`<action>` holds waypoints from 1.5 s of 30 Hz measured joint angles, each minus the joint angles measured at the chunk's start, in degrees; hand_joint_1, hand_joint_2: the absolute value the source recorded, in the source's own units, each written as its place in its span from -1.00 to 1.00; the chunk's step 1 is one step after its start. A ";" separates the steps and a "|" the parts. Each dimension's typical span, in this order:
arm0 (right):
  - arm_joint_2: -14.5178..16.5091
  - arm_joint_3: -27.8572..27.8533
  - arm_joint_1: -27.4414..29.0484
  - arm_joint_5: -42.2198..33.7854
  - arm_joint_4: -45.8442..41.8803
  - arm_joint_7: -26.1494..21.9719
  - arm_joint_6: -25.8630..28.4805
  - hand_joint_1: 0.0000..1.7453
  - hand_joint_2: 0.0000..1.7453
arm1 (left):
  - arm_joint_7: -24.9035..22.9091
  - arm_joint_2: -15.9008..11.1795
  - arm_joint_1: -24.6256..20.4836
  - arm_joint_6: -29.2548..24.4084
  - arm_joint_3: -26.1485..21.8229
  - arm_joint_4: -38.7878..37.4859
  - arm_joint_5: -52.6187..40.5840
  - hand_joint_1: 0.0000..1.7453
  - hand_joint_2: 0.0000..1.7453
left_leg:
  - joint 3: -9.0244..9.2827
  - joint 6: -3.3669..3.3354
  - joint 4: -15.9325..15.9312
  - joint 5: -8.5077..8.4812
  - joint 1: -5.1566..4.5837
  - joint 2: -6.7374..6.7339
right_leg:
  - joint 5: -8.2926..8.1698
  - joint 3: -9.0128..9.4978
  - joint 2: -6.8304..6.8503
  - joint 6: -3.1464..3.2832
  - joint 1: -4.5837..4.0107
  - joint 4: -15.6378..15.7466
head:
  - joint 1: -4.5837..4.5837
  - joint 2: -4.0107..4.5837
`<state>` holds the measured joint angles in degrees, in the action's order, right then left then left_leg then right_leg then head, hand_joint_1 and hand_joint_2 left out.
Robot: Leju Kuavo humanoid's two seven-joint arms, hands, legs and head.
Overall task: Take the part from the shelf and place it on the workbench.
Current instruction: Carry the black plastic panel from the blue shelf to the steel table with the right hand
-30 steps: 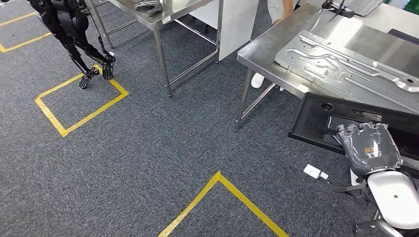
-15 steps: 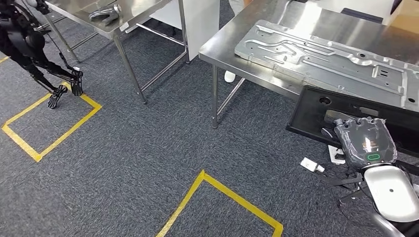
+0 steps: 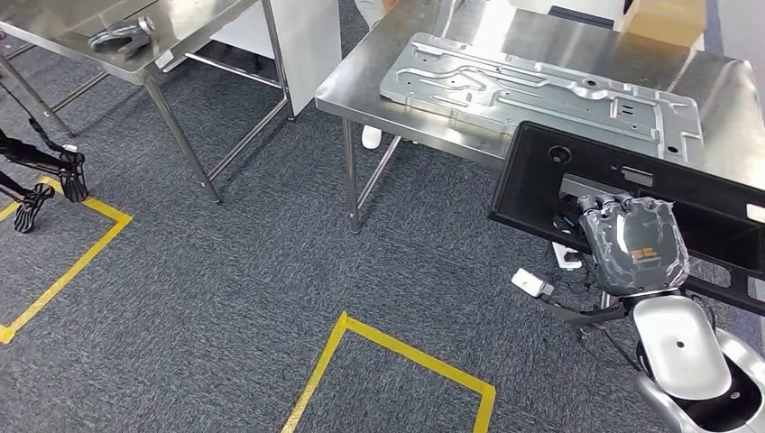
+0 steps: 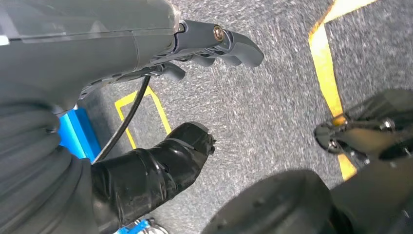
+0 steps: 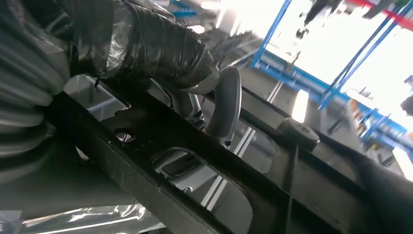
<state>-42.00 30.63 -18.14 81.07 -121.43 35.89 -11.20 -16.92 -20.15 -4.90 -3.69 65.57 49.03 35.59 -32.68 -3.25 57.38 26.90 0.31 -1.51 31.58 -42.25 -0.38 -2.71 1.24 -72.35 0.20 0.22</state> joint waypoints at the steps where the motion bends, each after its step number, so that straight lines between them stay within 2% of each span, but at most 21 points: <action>1: 0.46 0.36 -0.08 -0.01 0.26 -0.04 0.05 1.00 1.00 | -0.05 0.07 0.03 0.01 0.00 0.00 0.01 -1.00 1.00 | -0.02 0.08 0.07 0.08 0.02 -0.42 | -0.24 -0.16 0.16 -0.20 0.20 -0.65 | -0.01 0.00; 2: 0.91 0.74 -0.26 0.00 0.49 -0.09 0.06 1.00 1.00 | -0.13 0.16 0.03 0.01 0.00 0.00 0.02 -1.00 1.00 | -0.04 0.22 0.21 0.19 0.07 -0.78 | -1.47 0.76 0.32 -0.38 0.39 0.79 | -0.01 0.00; 4: 1.81 1.44 -1.04 0.15 0.87 -0.25 0.05 1.00 1.00 | -0.26 0.28 -0.02 0.02 0.00 0.00 0.03 -1.00 1.00 | -0.07 0.73 0.65 0.54 0.15 -1.35 | -4.64 4.64 0.83 -0.61 0.61 7.48 | 0.01 0.00; 6: 2.81 2.10 -2.10 0.55 1.10 -0.50 0.04 1.00 1.00 | -0.34 0.31 -0.21 0.03 0.01 0.00 0.03 -1.00 1.00 | -0.29 1.42 1.19 0.86 0.01 -1.84 | -5.90 7.37 1.26 -0.24 0.31 12.54 | 0.01 0.00; 9: 4.06 3.01 -2.88 1.18 1.22 -0.63 0.00 1.00 1.00 | -0.41 0.34 -0.38 0.06 0.02 0.00 0.03 -1.00 1.00 | -0.34 2.32 1.27 0.87 -0.08 -2.13 | -5.82 7.64 1.15 0.82 -0.09 13.52 | 0.01 0.00; 11: 4.66 3.66 -3.22 1.52 1.24 -0.70 -0.04 1.00 1.00 | -0.41 0.38 -0.38 0.08 0.02 0.01 0.04 -1.00 1.00 | -0.81 2.94 2.44 1.90 0.15 -1.50 | -5.95 7.79 1.02 1.62 0.02 13.78 | 0.02 0.00; 12: 5.00 3.97 -3.50 1.67 1.24 -0.74 -0.05 1.00 1.00 | -0.42 0.39 -0.38 0.09 0.02 0.02 0.02 -1.00 1.00 | -1.80 3.18 4.56 3.26 0.24 -0.86 | -6.04 7.86 0.96 2.00 0.10 13.92 | 0.06 0.00; 15: 6.07 4.90 -4.12 2.12 1.24 -0.84 -0.06 1.00 1.00 | -0.58 0.41 -0.28 0.07 0.03 0.02 -0.10 -1.00 1.00 | -7.28 3.38 15.41 8.11 0.28 0.79 | -6.04 7.83 0.66 2.62 -0.16 13.91 | 0.13 0.00; 16: 6.49 5.37 -4.20 2.40 1.24 -0.93 -0.05 1.00 1.00 | -0.70 0.41 -0.20 0.04 0.04 0.02 -0.16 -1.00 1.00 | -8.44 3.32 17.34 8.24 0.27 0.94 | -6.01 7.82 0.46 2.71 -0.29 13.85 | 0.12 0.00; 17: 6.96 5.98 -4.34 2.77 1.24 -1.05 -0.04 1.00 1.00 | -0.84 0.40 -0.13 -0.01 0.04 0.02 -0.24 -1.00 1.00 | -8.58 3.18 17.13 7.23 0.27 0.98 | -5.98 7.83 0.21 2.75 -0.38 13.77 | 0.12 0.00; 18: 7.44 6.67 -4.52 3.19 1.24 -1.20 -0.03 1.00 1.00 | -0.97 0.40 -0.08 -0.08 0.04 0.02 -0.35 -1.00 1.00 | -7.82 2.99 15.11 5.51 0.27 1.01 | -5.94 7.83 -0.05 2.77 -0.45 13.68 | 0.11 0.00; 20: 8.41 8.18 -4.92 4.06 1.22 -1.63 -0.02 1.00 1.00 | -1.18 0.36 -0.17 -0.26 0.05 0.02 -0.61 -1.00 1.00 | -4.54 2.46 7.79 1.69 0.24 1.36 | -5.82 7.79 -0.53 2.64 -0.53 13.44 | 0.13 0.00; 22: 9.00 9.33 -5.10 4.65 1.18 -1.94 -0.03 1.00 1.00 | -1.35 0.34 -0.33 -0.35 0.07 0.04 -0.85 -1.00 1.00 | -2.43 2.18 2.95 0.05 0.16 1.76 | -5.65 7.57 -0.78 2.35 -0.77 13.12 | 0.08 0.00; 25: 9.33 10.38 -5.23 5.02 1.00 -2.04 -0.04 1.00 1.00 | -1.57 0.40 -0.35 -0.39 0.11 0.09 -1.27 -1.00 1.00 | -2.23 2.37 2.05 -0.14 0.03 1.82 | -5.65 7.45 -0.78 2.77 -0.96 13.10 | 0.02 0.00; 27: 9.50 11.04 -5.32 5.15 0.90 -2.14 -0.06 1.00 1.00 | -1.72 0.40 -0.27 -0.44 0.13 0.09 -1.50 -1.00 1.00 | -2.22 2.18 2.07 -0.18 -0.13 1.87 | -5.85 7.67 -0.73 2.81 -0.86 13.49 | 0.02 0.00; 33: 9.80 12.38 -5.57 5.20 0.89 -2.48 -0.12 1.00 1.00 | -1.75 0.42 -0.27 -0.49 0.13 0.09 -1.81 -1.00 1.00 | -2.25 1.24 2.16 -0.09 -0.58 1.94 | -6.24 8.05 -0.66 1.65 -0.47 14.27 | 0.03 0.00; 39: 9.88 13.15 -5.77 4.86 0.83 -2.67 -0.50 1.00 1.00 | -1.78 0.30 -0.34 -0.50 0.13 0.12 -1.84 -1.00 1.00 | -1.88 -0.24 1.65 0.13 -0.85 1.90 | -6.75 8.25 -0.67 -0.34 -0.04 14.15 | 0.04 0.00; 41: 9.93 13.32 -5.98 4.72 0.73 -2.71 -0.87 1.00 1.00 | -1.79 0.25 -0.34 -0.50 0.13 0.19 -1.91 -1.00 1.00 | -1.08 -0.79 1.11 0.15 -0.67 1.79 | -5.82 7.42 -0.35 -0.46 -0.05 11.98 | -0.05 0.00; 42: 9.95 13.36 -6.18 4.68 0.68 -2.72 -1.02 1.00 1.00 | -1.81 0.24 -0.35 -0.50 0.13 0.21 -1.97 -1.00 1.00 | -0.75 -0.94 0.95 0.18 -0.63 1.72 | -4.51 6.27 -0.16 -0.38 -0.07 9.72 | -0.10 0.00; 44: 9.98 13.48 -6.54 4.62 0.62 -2.74 -1.29 1.00 1.00 | -1.89 0.22 -0.38 -0.50 0.13 0.22 -2.09 -1.00 1.00 | -0.49 -1.03 0.87 0.37 -0.74 1.59 | -1.28 2.50 0.02 -0.27 -0.14 2.96 | -0.15 0.00; 45: 9.99 13.58 -6.59 4.57 0.61 -2.74 -1.47 1.00 1.00 | -1.93 0.22 -0.36 -0.50 0.14 0.22 -2.15 -1.00 1.00 | -0.39 -1.02 0.89 0.53 -0.83 1.54 | -0.33 0.68 0.03 -0.21 -0.18 0.15 | -0.15 0.00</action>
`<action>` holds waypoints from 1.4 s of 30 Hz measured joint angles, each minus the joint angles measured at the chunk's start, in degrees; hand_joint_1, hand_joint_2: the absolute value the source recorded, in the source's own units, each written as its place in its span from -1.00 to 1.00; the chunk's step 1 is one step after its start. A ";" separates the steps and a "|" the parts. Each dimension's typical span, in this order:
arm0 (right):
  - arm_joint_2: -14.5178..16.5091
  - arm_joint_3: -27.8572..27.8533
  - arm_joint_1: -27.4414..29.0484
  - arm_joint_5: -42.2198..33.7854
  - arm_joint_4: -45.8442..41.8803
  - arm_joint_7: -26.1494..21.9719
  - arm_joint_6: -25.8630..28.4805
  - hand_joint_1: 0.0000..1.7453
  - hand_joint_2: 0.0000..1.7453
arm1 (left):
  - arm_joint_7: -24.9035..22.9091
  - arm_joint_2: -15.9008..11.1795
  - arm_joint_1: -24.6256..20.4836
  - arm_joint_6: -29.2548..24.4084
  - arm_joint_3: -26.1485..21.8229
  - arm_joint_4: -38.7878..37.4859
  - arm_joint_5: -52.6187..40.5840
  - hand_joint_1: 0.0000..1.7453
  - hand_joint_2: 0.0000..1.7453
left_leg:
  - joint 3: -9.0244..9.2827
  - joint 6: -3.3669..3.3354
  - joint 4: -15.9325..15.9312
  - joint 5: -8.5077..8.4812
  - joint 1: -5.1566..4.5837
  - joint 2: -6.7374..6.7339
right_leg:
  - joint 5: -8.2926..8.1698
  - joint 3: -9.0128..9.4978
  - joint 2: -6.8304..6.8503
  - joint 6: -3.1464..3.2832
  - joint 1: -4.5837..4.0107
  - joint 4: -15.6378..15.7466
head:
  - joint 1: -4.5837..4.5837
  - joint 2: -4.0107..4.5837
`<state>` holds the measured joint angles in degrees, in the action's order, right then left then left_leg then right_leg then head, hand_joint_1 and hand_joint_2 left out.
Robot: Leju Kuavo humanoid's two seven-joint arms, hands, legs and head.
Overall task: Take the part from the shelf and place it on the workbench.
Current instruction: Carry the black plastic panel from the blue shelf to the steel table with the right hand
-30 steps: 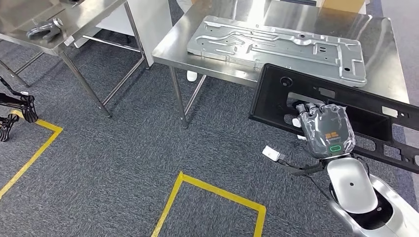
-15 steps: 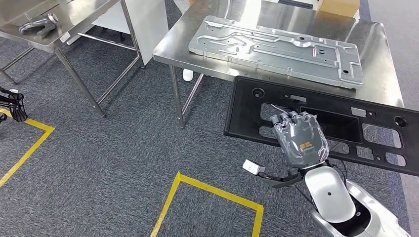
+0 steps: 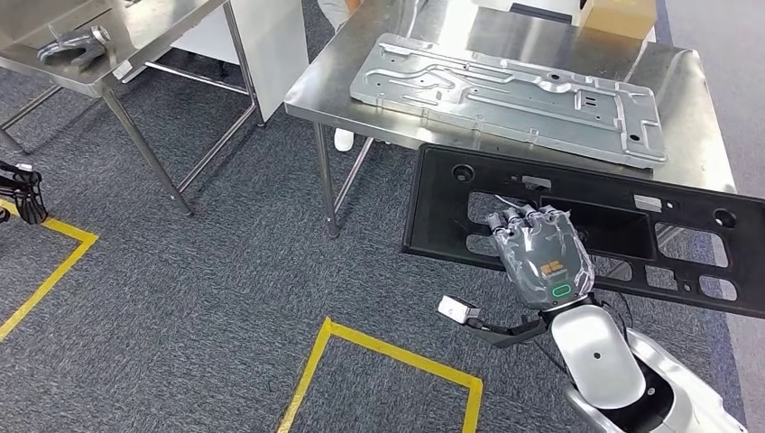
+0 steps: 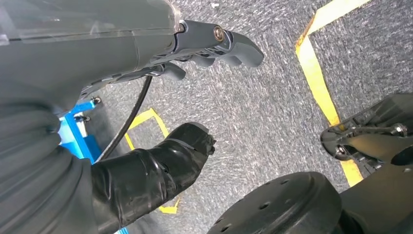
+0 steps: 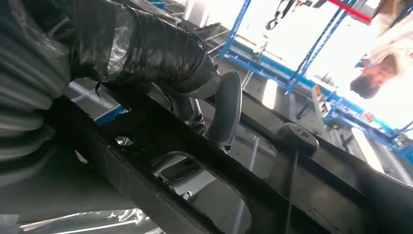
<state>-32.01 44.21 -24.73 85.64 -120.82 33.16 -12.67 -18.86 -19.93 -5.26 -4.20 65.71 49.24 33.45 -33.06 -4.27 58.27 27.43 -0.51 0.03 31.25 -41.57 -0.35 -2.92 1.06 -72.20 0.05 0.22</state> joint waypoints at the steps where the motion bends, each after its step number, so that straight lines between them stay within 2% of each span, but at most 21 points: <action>1: 0.01 0.09 0.01 -0.07 0.00 0.00 -0.22 1.00 1.00 | -0.04 -0.01 0.03 -0.01 0.00 0.00 -0.08 -1.00 1.00 | 0.19 0.05 0.03 0.22 -0.09 -0.03 | -0.06 -1.07 0.01 0.17 -0.02 -1.21 | 0.01 0.00; 2: 0.01 0.18 0.03 -0.15 0.00 0.02 -0.46 1.00 1.00 | -0.09 -0.02 0.06 -0.03 0.00 0.01 -0.18 -1.00 1.00 | 0.50 0.12 0.06 0.50 -0.17 -0.06 | -1.28 -1.04 0.04 0.44 -0.05 -0.32 | 0.01 0.00; 4: 0.01 0.25 -0.02 -0.22 0.00 0.10 -0.75 1.00 1.00 | -0.19 -0.05 0.10 -0.11 0.00 0.04 -0.36 -1.00 1.00 | 1.43 0.38 0.05 1.18 -0.25 -0.11 | -5.67 1.72 0.35 1.28 -0.29 6.25 | 0.00 0.00; 5: 0.03 0.25 -0.10 -0.25 -0.01 0.16 -0.81 1.00 1.00 | -0.23 -0.05 0.08 -0.15 0.00 0.07 -0.44 -1.00 1.00 | 1.88 0.59 0.00 1.50 -0.29 -0.16 | -6.78 3.19 0.69 1.70 -0.58 9.69 | 0.04 0.00; 7: 0.06 0.25 -0.30 -0.32 -0.09 0.25 -0.97 1.00 1.00 | -0.32 -0.08 0.08 -0.22 -0.01 0.15 -0.54 -1.00 1.00 | 2.48 1.21 -0.12 1.95 -0.24 -0.37 | -7.10 4.98 1.15 2.48 -1.17 13.41 | 0.14 0.00; 10: 0.09 0.29 -0.48 -0.38 -0.23 0.32 -1.19 1.00 1.00 | -0.37 -0.15 0.11 -0.25 -0.02 0.24 -0.60 -1.00 1.00 | 2.84 2.48 1.27 1.91 -0.13 -0.58 | -6.74 6.62 0.72 3.48 -1.15 14.52 | 0.21 0.00; 12: 0.10 0.31 -0.71 -0.39 -0.31 0.32 -1.24 1.00 1.00 | -0.36 -0.19 -0.02 -0.24 -0.04 0.32 -0.63 -1.00 1.00 | 0.27 3.16 6.20 1.96 0.06 -0.39 | -6.23 8.09 0.49 4.13 -0.86 14.97 | 0.30 0.00; 15: 0.15 0.43 -0.87 -0.46 -0.35 0.33 -1.38 1.00 1.00 | -0.37 -0.20 -0.02 -0.24 -0.05 0.41 -0.63 -1.00 1.00 | -7.03 3.84 15.92 5.54 0.51 -0.26 | -4.74 9.88 0.23 4.45 -0.74 15.17 | 0.38 0.00; 17: 0.17 0.61 -0.81 -0.57 -0.35 0.33 -1.46 1.00 1.00 | -0.40 -0.26 0.25 -0.24 -0.05 0.42 -0.63 -1.00 1.00 | -9.35 4.17 16.05 6.67 0.76 -0.27 | -3.47 11.49 -0.10 4.23 -0.63 15.17 | 0.38 0.00; 18: 0.18 0.67 -0.80 -0.61 -0.35 0.33 -1.48 1.00 1.00 | -0.42 -0.31 0.35 -0.23 -0.06 0.42 -0.62 -1.00 1.00 | -9.25 4.32 13.63 5.48 0.85 -0.28 | -2.77 12.45 -0.23 4.05 -0.54 15.17 | 0.39 0.00; 21: 0.24 0.73 -0.87 -0.73 -0.33 0.34 -1.63 1.00 1.00 | -0.42 -0.42 0.42 -0.21 -0.07 0.44 -0.62 -1.00 1.00 | -7.00 4.26 3.28 -3.03 0.91 -0.33 | -0.47 14.82 -0.42 3.20 -0.53 15.11 | 0.49 0.00; 23: 0.28 0.80 -0.98 -0.83 -0.33 0.35 -1.77 1.00 1.00 | -0.42 -0.43 0.39 -0.19 -0.09 0.50 -0.62 -1.00 1.00 | -6.31 3.86 0.75 -5.59 0.74 -0.36 | 0.66 15.41 -0.53 2.54 -0.72 15.36 | 0.55 0.00; 26: 0.32 0.89 -1.00 -0.92 -0.38 0.43 -1.86 1.00 1.00 | -0.43 -0.47 0.44 -0.17 -0.15 0.61 -0.61 -1.00 1.00 | -5.02 3.04 0.31 -4.79 0.92 -0.22 | -0.24 15.52 -0.47 1.78 -0.83 13.42 | 0.38 0.00; 28: 0.32 0.91 -1.05 -1.00 -0.43 0.60 -1.97 1.00 1.00 | -0.42 -0.50 0.44 -0.17 -0.18 0.63 -0.60 -1.00 1.00 | -3.37 2.30 -0.16 -4.01 1.01 -0.19 | -0.93 13.10 -0.26 1.41 -0.71 8.43 | 0.13 0.00; 29: 0.32 0.91 -1.05 -1.05 -0.43 0.70 -2.10 1.00 1.00 | -0.40 -0.52 0.41 -0.17 -0.20 0.63 -0.60 -1.00 1.00 | -2.61 2.06 -0.39 -3.51 0.98 -0.16 | -0.17 10.93 -0.13 1.28 -0.65 5.25 | 0.03 0.00; 31: 0.32 0.92 -0.97 -1.17 -0.37 0.88 -2.35 1.00 1.00 | -0.39 -0.53 0.35 -0.17 -0.23 0.63 -0.57 -1.00 1.00 | -1.11 1.80 -0.58 -2.34 0.90 -0.04 | 3.44 6.23 -0.07 1.19 -0.60 0.11 | -0.03 0.00; 33: 0.32 0.95 -0.78 -1.30 -0.22 0.95 -2.45 1.00 1.00 | -0.39 -0.53 0.44 -0.17 -0.25 0.63 -0.54 -1.00 1.00 | 0.65 1.76 -0.67 -1.01 0.84 0.08 | 5.89 3.55 -0.05 1.22 -0.60 -0.37 | -0.03 0.00; 34: 0.31 0.96 -0.72 -1.34 -0.15 0.96 -2.45 1.00 1.00 | -0.40 -0.53 0.48 -0.17 -0.25 0.63 -0.53 -1.00 1.00 | 1.65 1.77 -0.70 -0.32 0.78 0.12 | 5.15 3.34 -0.03 1.33 -0.65 1.54 | -0.04 0.00; 37: 0.30 0.98 -0.64 -1.45 -0.06 1.03 -2.46 1.00 1.00 | -0.40 -0.47 0.47 -0.14 -0.26 0.64 -0.53 -1.00 1.00 | 4.16 2.10 -0.80 1.70 0.61 0.22 | -3.16 5.09 0.25 2.71 -1.28 11.00 | -0.02 0.00; 38: 0.28 0.98 -0.64 -1.54 -0.04 1.06 -2.49 1.00 1.00 | -0.41 -0.45 0.43 -0.11 -0.27 0.66 -0.53 -1.00 1.00 | 4.73 2.47 -0.98 2.42 0.64 0.24 | -4.89 5.67 0.29 3.13 -1.57 12.89 | -0.06 0.00; 42: 0.24 0.97 -0.92 -2.22 -0.02 1.61 -2.70 1.00 1.00 | -0.39 -0.45 0.34 -0.06 -0.42 0.78 -0.53 -1.00 1.00 | 6.44 4.17 1.44 2.52 0.86 0.20 | -5.54 8.88 -0.31 4.29 -1.58 15.17 | -0.34 0.01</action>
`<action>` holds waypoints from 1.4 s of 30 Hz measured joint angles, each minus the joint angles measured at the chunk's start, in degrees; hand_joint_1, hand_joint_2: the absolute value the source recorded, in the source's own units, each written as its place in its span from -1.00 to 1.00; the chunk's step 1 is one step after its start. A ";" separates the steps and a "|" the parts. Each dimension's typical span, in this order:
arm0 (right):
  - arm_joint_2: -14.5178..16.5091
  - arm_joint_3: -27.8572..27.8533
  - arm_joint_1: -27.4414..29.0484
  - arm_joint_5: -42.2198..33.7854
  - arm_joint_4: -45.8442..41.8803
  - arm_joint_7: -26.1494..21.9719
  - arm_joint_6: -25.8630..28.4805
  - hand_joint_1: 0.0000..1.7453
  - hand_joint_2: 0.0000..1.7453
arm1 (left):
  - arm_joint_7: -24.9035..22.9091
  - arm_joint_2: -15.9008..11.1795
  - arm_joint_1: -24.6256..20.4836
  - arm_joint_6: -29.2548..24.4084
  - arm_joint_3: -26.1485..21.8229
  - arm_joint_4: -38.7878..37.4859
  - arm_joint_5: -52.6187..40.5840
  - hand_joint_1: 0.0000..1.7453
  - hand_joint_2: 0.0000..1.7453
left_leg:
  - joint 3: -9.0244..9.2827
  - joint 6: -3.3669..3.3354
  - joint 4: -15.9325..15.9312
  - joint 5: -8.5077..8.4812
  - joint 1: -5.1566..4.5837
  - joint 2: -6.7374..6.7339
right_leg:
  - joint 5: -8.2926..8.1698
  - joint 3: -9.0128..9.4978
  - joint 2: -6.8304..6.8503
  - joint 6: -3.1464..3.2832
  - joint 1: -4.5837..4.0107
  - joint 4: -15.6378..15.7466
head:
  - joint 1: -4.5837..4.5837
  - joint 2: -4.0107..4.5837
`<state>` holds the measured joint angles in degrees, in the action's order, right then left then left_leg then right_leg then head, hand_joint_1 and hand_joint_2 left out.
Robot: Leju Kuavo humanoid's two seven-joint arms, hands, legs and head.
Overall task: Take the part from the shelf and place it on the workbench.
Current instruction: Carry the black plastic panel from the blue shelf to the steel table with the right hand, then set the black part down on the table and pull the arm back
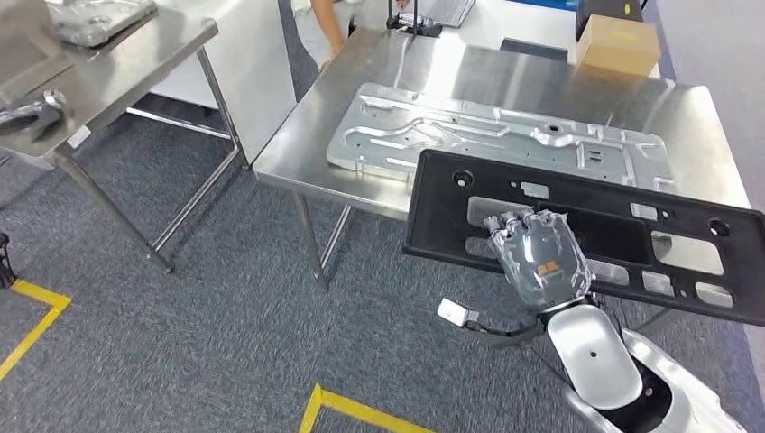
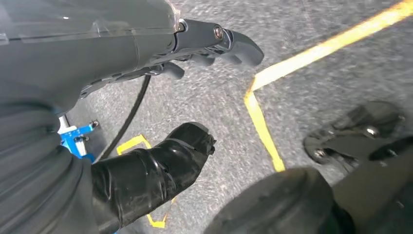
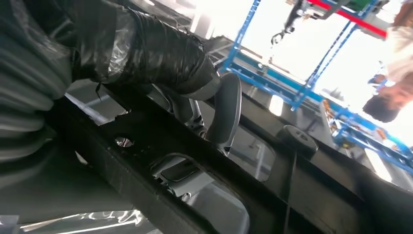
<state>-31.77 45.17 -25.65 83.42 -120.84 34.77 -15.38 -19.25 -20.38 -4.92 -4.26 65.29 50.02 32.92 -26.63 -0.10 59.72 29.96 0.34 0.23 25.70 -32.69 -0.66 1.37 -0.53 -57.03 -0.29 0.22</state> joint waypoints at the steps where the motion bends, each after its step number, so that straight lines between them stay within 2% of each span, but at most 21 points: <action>1: -0.02 -0.04 -0.12 -0.24 0.03 0.24 -0.03 1.00 1.00 | 0.02 -0.01 -0.15 0.03 -0.02 0.07 0.00 -1.00 1.00 | -0.61 0.30 1.61 0.68 0.04 0.00 | -0.10 0.89 0.00 0.37 0.12 0.15 | 0.09 0.01; 4: -0.08 -0.19 0.07 -0.97 0.32 0.61 0.00 1.00 1.00 | 0.03 0.02 -0.46 0.08 -0.10 0.21 0.00 -1.00 1.00 | -6.70 0.80 10.17 4.75 0.30 0.01 | 0.50 2.10 -0.05 0.78 0.33 0.15 | 0.37 0.02; 6: -0.13 -0.22 0.57 -1.37 0.72 0.67 0.08 1.00 1.00 | 0.01 -0.03 -0.18 0.07 -0.13 0.21 0.01 -1.00 1.00 | -10.61 1.06 12.48 6.67 0.43 -0.01 | 1.49 2.83 -0.30 0.54 0.48 0.07 | 0.34 0.02; 8: -0.21 -0.26 1.03 -1.63 1.16 0.73 0.14 1.00 1.00 | -0.05 -0.15 0.23 0.07 -0.14 0.21 0.02 -1.00 1.00 | -11.48 1.20 8.20 4.15 0.53 -0.03 | 2.86 4.19 -0.51 0.09 0.72 -0.08 | 0.34 0.02; 11: -0.35 -0.43 1.20 -1.75 1.78 0.79 0.29 1.00 1.00 | -0.07 -0.21 0.45 0.06 -0.13 0.21 0.02 -1.00 1.00 | -10.73 0.85 0.04 -5.27 0.34 -0.21 | 4.98 5.88 -0.55 -0.95 0.86 -0.10 | 0.39 0.02; 12: -0.42 -0.51 1.26 -1.75 1.95 0.78 0.35 1.00 1.00 | -0.05 -0.20 0.43 0.05 -0.15 0.23 0.02 -1.00 1.00 | -10.57 0.45 -0.86 -6.56 0.22 -0.23 | 5.33 6.29 -0.50 -1.33 0.83 0.06 | 0.39 0.02; 15: -0.57 -0.87 1.44 -1.77 2.24 0.80 0.48 1.00 1.00 | -0.05 -0.20 0.61 0.04 -0.29 0.27 0.03 -1.00 1.00 | -8.97 -1.02 -1.92 -5.60 0.19 -0.06 | 4.50 6.31 -0.23 -2.38 0.76 -1.67 | 0.36 0.02; 18: -0.66 -1.10 1.48 -1.77 2.42 0.85 0.61 1.00 1.00 | -0.05 -0.23 0.74 0.01 -0.33 0.27 0.06 -1.00 1.00 | -6.02 -1.95 -3.21 -4.35 0.29 0.00 | 4.00 0.08 0.10 -2.92 0.99 -11.08 | 0.21 0.02; 20: -0.70 -1.15 1.67 -1.77 2.69 0.86 0.64 1.00 1.00 | -0.05 -0.23 0.68 -0.01 -0.35 0.27 0.07 -1.00 1.00 | -3.99 -2.10 -3.96 -3.20 0.29 0.12 | 7.49 -5.14 0.12 -3.06 1.09 -15.73 | 0.18 0.02; 22: -0.71 -1.15 1.94 -1.77 3.09 0.86 0.65 1.00 1.00 | -0.05 -0.23 0.79 -0.01 -0.36 0.27 0.08 -1.00 1.00 | -1.51 -1.94 -4.50 -1.65 0.29 0.23 | 10.47 -8.07 0.19 -3.16 1.29 -14.96 | 0.17 0.02; 23: -0.71 -1.15 2.03 -1.77 3.32 0.86 0.68 1.00 1.00 | -0.05 -0.23 0.85 -0.01 -0.36 0.27 0.08 -1.00 1.00 | -0.17 -1.78 -4.65 -0.70 0.29 0.26 | 9.59 -8.68 0.26 -3.16 1.43 -12.65 | 0.16 0.02; 26: -0.71 -1.16 2.36 -1.77 4.21 0.94 0.98 1.00 1.00 | -0.07 -0.23 0.88 -0.01 -0.37 0.28 0.09 -1.00 1.00 | 3.03 -1.02 -4.53 2.60 0.20 0.24 | -2.60 -8.73 1.04 -2.95 1.38 -3.23 | 0.16 0.02; 27: -0.71 -1.18 2.55 -1.78 4.48 0.98 1.10 1.00 1.00 | -0.09 -0.24 0.85 -0.02 -0.40 0.28 0.09 -1.00 1.00 | 4.01 -0.69 -4.69 3.74 0.23 0.23 | -5.33 -8.40 1.20 -2.64 1.11 -1.78 | 0.19 0.02; 29: -0.71 -1.26 2.66 -1.79 4.84 1.05 1.40 1.00 1.00 | -0.08 -0.26 0.73 -0.03 -0.48 0.30 0.10 -1.00 1.00 | 5.13 0.02 -3.47 4.23 0.38 0.16 | -5.30 -7.17 1.09 -1.69 0.74 -1.69 | 0.22 0.02; 31: -0.70 -1.43 2.34 -1.71 4.99 1.06 1.97 1.00 1.00 | -0.04 -0.21 0.36 -0.04 -0.54 0.32 0.11 -1.00 1.00 | 3.07 0.51 2.05 2.17 0.60 0.06 | -4.22 -5.81 0.77 -0.74 0.73 -1.68 | 0.28 0.02; 33: -0.68 -1.63 2.21 -1.60 5.16 0.97 2.52 1.00 1.00 | -0.01 -0.11 -0.02 -0.07 -0.60 0.34 0.13 -1.00 1.00 | -2.52 0.74 9.92 1.63 0.64 0.03 | -3.08 -4.34 0.62 -0.09 0.63 -1.67 | 0.33 0.02; 35: -0.64 -1.71 2.55 -1.55 5.46 0.70 2.91 1.00 1.00 | 0.01 -0.08 -0.04 -0.12 -0.64 0.34 0.16 -1.00 1.00 | -8.37 0.58 14.80 5.77 0.37 0.03 | -1.34 -2.45 0.50 0.19 0.49 -1.62 | 0.33 0.02; 37: -0.60 -1.70 2.92 -1.48 5.83 0.51 3.13 1.00 1.00 | -0.03 -0.08 0.25 -0.17 -0.65 0.34 0.18 -1.00 1.00 | -12.15 0.00 14.45 11.23 -0.14 0.04 | 0.70 0.10 0.33 0.34 0.33 -1.56 | 0.33 0.02; 38: -0.58 -1.70 3.00 -1.43 6.03 0.51 3.16 1.00 1.00 | -0.06 -0.08 0.46 -0.19 -0.65 0.34 0.18 -1.00 1.00 | -13.31 -0.42 12.45 11.84 -0.56 0.05 | 1.80 1.57 0.24 0.36 0.26 -1.50 | 0.34 0.02; 39: -0.57 -1.70 3.05 -1.37 6.21 0.51 3.17 1.00 1.00 | -0.09 -0.10 0.65 -0.20 -0.64 0.34 0.18 -1.00 1.00 | -14.02 -1.03 9.45 9.56 -1.08 0.07 | 2.86 2.89 0.18 0.35 0.22 -1.37 | 0.34 0.02; 42: -0.40 -1.60 3.40 -1.21 6.92 0.43 3.29 1.00 1.00 | -0.11 -0.36 1.02 -0.20 -0.66 0.32 0.18 -1.00 1.00 | -14.39 -3.01 -0.32 -6.82 -2.54 0.80 | 5.61 5.77 -0.21 -0.13 0.05 -0.60 | 0.27 0.02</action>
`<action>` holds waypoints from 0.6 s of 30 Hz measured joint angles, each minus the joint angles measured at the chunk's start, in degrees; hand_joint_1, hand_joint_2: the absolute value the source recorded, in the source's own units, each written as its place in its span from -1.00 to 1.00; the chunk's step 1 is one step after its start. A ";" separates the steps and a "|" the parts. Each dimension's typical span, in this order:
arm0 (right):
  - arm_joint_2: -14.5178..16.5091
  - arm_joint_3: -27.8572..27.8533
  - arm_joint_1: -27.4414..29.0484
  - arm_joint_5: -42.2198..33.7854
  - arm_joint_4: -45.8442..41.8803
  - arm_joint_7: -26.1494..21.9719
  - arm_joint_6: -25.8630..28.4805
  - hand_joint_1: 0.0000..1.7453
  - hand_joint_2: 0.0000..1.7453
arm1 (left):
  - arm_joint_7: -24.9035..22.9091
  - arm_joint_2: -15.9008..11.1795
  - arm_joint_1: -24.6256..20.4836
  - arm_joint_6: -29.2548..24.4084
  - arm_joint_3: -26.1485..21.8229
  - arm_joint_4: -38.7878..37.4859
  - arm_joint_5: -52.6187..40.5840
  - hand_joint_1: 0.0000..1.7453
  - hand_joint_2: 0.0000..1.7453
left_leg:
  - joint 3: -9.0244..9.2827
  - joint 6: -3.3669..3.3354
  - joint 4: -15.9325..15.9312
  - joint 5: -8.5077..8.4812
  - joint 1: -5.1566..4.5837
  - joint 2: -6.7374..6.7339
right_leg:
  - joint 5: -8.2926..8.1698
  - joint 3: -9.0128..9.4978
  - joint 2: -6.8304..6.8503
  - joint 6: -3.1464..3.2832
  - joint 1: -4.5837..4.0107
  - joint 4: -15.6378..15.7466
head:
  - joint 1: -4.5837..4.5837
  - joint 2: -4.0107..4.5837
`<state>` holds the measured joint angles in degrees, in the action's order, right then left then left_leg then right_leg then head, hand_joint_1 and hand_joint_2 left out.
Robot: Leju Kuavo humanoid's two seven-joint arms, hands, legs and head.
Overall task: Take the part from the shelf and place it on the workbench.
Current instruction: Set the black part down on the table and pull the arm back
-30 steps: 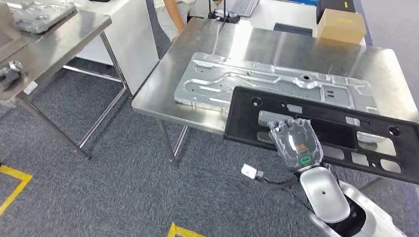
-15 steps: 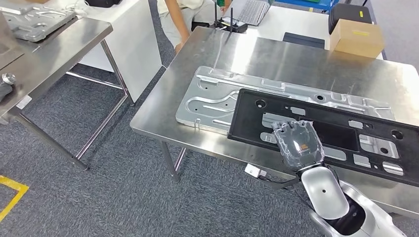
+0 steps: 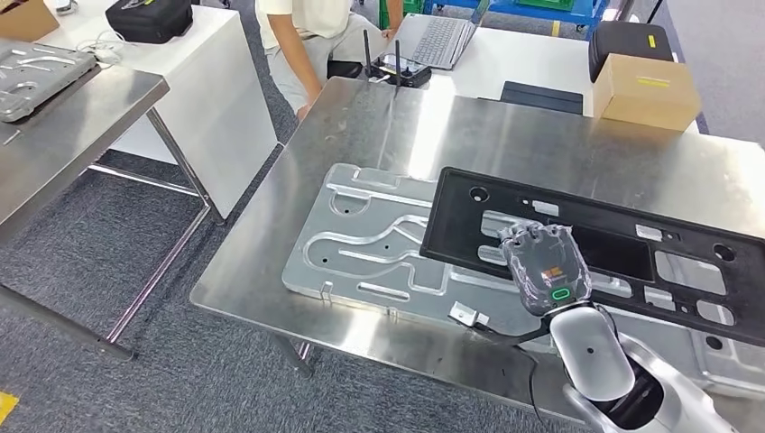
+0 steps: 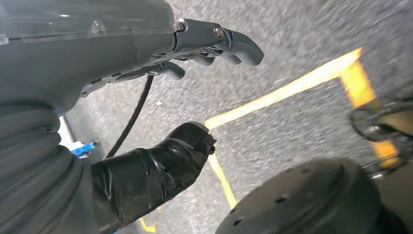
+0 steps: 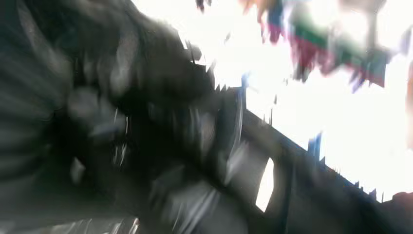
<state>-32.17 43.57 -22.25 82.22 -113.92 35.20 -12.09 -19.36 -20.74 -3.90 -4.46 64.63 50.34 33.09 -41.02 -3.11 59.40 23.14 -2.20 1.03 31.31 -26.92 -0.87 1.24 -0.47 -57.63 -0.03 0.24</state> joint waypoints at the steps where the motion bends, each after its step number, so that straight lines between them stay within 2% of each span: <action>1: 0.10 0.06 0.24 0.03 0.21 -0.05 0.06 1.00 1.00 | -0.01 -0.10 0.05 0.00 -0.01 -0.01 0.01 -1.00 1.00 | 0.47 -0.35 -1.56 -2.81 -0.11 0.31 | 0.33 0.80 -0.16 -0.22 -0.07 0.08 | 0.02 0.00; 2: 0.20 0.10 0.40 0.05 0.35 -0.10 0.10 1.00 1.00 | -0.01 -0.14 0.08 0.00 -0.02 -0.01 0.01 -1.00 1.00 | 1.30 -0.51 -2.00 -2.75 -0.02 0.52 | -0.03 1.19 -0.36 -0.47 -0.22 -0.49 | -0.04 0.00; 3: 0.23 0.11 0.45 0.09 0.45 -0.13 0.15 1.00 1.00 | 0.00 -0.14 0.08 0.00 -0.02 -0.01 0.02 -1.00 1.00 | 2.34 -0.59 -2.54 -2.52 0.18 0.41 | -1.07 0.62 -0.31 -0.67 -0.30 -2.29 | -0.11 0.00; 4: 0.25 0.11 0.43 0.15 0.50 -0.11 0.22 1.00 1.00 | 0.01 -0.14 0.01 -0.01 -0.02 0.00 0.02 -1.00 1.00 | 3.41 -0.71 -3.05 -2.14 0.42 0.29 | -2.66 -0.78 -0.22 -0.96 -0.36 -5.29 | -0.19 0.00; 5: 0.25 0.10 0.28 0.22 0.57 -0.09 0.30 1.00 1.00 | 0.04 -0.13 -0.10 -0.02 -0.03 0.01 0.02 -1.00 1.00 | 4.47 -0.82 -3.45 -1.71 0.58 0.18 | -3.90 -3.10 -0.10 -1.31 -0.34 -8.83 | -0.36 0.00; 6: 0.25 0.10 0.21 0.29 0.65 -0.08 0.38 1.00 1.00 | 0.06 -0.10 -0.24 -0.02 -0.04 0.02 0.02 -1.00 1.00 | 5.43 -0.88 -3.73 -1.21 0.72 0.11 | -3.99 -5.71 0.09 -1.71 -0.14 -12.18 | -0.40 0.00; 7: 0.25 0.10 0.19 0.35 0.74 -0.08 0.45 1.00 1.00 | 0.08 -0.08 -0.35 -0.03 -0.07 0.02 0.02 -1.00 1.00 | 6.30 -0.89 -3.85 -0.63 0.80 0.10 | -2.90 -7.90 0.22 -2.08 0.05 -14.50 | -0.47 0.00; 9: 0.26 0.11 0.37 0.41 1.06 -0.15 0.64 0.00 0.00 | 0.17 -0.01 -0.42 0.05 -0.13 0.02 0.05 -1.00 1.00 | 8.29 -0.66 -3.90 0.85 1.07 0.20 | 3.14 -11.36 0.34 -2.77 0.58 -15.93 | -0.47 0.00; 10: 0.26 0.12 0.46 0.45 1.24 -0.21 0.77 -0.50 -0.50 | 0.26 0.03 -0.38 0.17 -0.14 0.02 0.16 -1.00 1.00 | 9.38 -0.48 -3.89 1.76 1.22 0.27 | 5.83 -12.30 0.39 -3.05 0.82 -15.08 | -0.50 0.00; 11: 0.26 0.13 0.50 0.50 1.46 -0.27 0.96 -1.00 -1.00 | 0.41 0.08 -0.32 0.34 -0.15 0.02 0.33 -1.00 1.00 | 10.59 -0.29 -3.86 2.75 1.35 0.34 | 7.21 -12.89 0.47 -3.30 1.04 -13.32 | -0.50 0.00; 12: 0.26 0.14 0.51 0.56 1.66 -0.34 1.16 -1.00 -1.00 | 0.60 0.13 -0.28 0.56 -0.16 0.02 0.51 -1.00 1.00 | 11.69 -0.12 -3.80 3.70 1.45 0.37 | 5.70 -13.01 0.54 -3.44 1.24 -10.61 | -0.50 0.00; 13: 0.27 0.16 0.52 0.61 1.94 -0.43 1.43 -1.00 -1.00 | 0.78 0.17 -0.29 0.83 -0.16 0.01 0.73 -1.00 0.50 | 12.61 0.13 -3.65 4.73 1.51 0.40 | 1.22 -13.09 0.62 -3.48 1.40 -7.03 | -0.52 0.00; 14: 0.28 0.20 0.52 0.66 2.26 -0.52 1.75 -1.00 -1.00 | 0.97 0.25 -0.35 1.10 -0.17 0.01 0.92 -1.00 0.00 | 13.30 0.45 -3.26 5.74 1.53 0.46 | -3.92 -13.15 0.72 -3.29 1.39 -3.92 | -0.51 0.00; 15: 0.33 0.23 0.63 0.72 2.57 -0.66 2.06 -1.00 -1.00 | 1.14 0.31 -0.50 1.31 -0.19 0.00 1.11 -1.00 -0.50 | 13.64 0.87 -2.95 6.73 1.57 0.53 | -8.36 -13.10 0.75 -2.91 1.26 -1.81 | -0.52 0.00; 16: 0.37 0.26 0.73 0.79 2.85 -0.80 2.37 -1.00 -1.00 | 1.31 0.35 -0.62 1.45 -0.22 -0.01 1.42 -1.00 -1.00 | 13.94 1.32 -2.57 7.46 1.62 0.55 | -11.09 -13.04 0.76 -2.33 1.09 -0.75 | -0.52 0.00; 18: 0.44 0.23 0.75 1.04 3.21 -0.99 2.91 -1.00 -1.00 | 1.74 0.44 -0.87 1.47 -0.35 -0.01 2.04 -1.00 -1.00 | 14.20 2.08 -1.78 8.02 1.79 0.43 | -10.94 -12.30 0.67 -1.08 0.79 -0.80 | -0.49 0.00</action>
<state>-31.73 43.81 -21.49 83.26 -110.71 34.21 -9.17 -17.62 -20.30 -4.76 -2.99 64.28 50.34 35.14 -26.82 -1.03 57.61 31.16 -0.41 1.47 20.37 -39.22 -0.20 0.16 0.32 -58.43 -0.51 0.24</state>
